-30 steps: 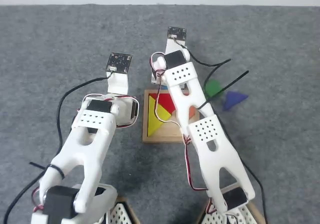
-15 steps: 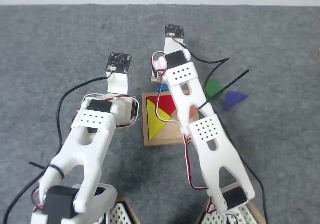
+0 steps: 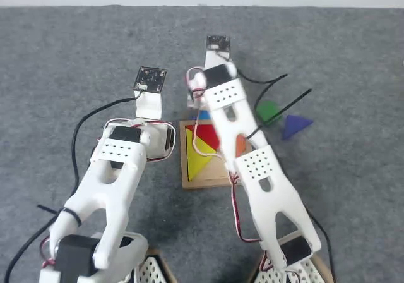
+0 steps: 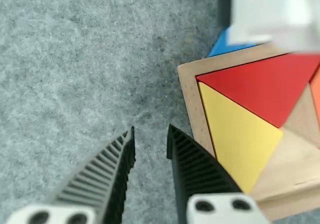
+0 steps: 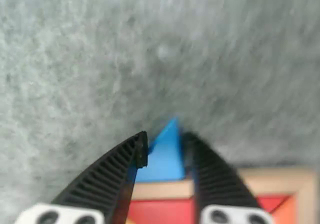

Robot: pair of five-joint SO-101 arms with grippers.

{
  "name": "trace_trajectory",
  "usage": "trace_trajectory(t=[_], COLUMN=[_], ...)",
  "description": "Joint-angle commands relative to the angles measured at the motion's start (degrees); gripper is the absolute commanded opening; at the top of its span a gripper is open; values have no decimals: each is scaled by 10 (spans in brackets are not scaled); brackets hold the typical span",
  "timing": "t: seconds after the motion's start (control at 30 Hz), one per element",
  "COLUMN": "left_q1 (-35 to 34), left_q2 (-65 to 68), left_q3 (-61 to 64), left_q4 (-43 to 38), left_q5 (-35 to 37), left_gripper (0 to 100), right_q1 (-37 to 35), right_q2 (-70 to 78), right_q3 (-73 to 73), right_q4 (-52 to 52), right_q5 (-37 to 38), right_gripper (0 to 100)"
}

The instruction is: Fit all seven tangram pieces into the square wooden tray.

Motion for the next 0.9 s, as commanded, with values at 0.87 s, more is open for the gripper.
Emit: trace_trajectory(t=[0.87], left_q1=[-32], left_q2=[-9], left_q3=[-15], left_q4=[3], left_q5=[21], left_gripper=[108], right_q1=[-1], right_q2=[-17], right_q3=[-14], right_q4=[0], right_q5=[-42], right_gripper=[135])
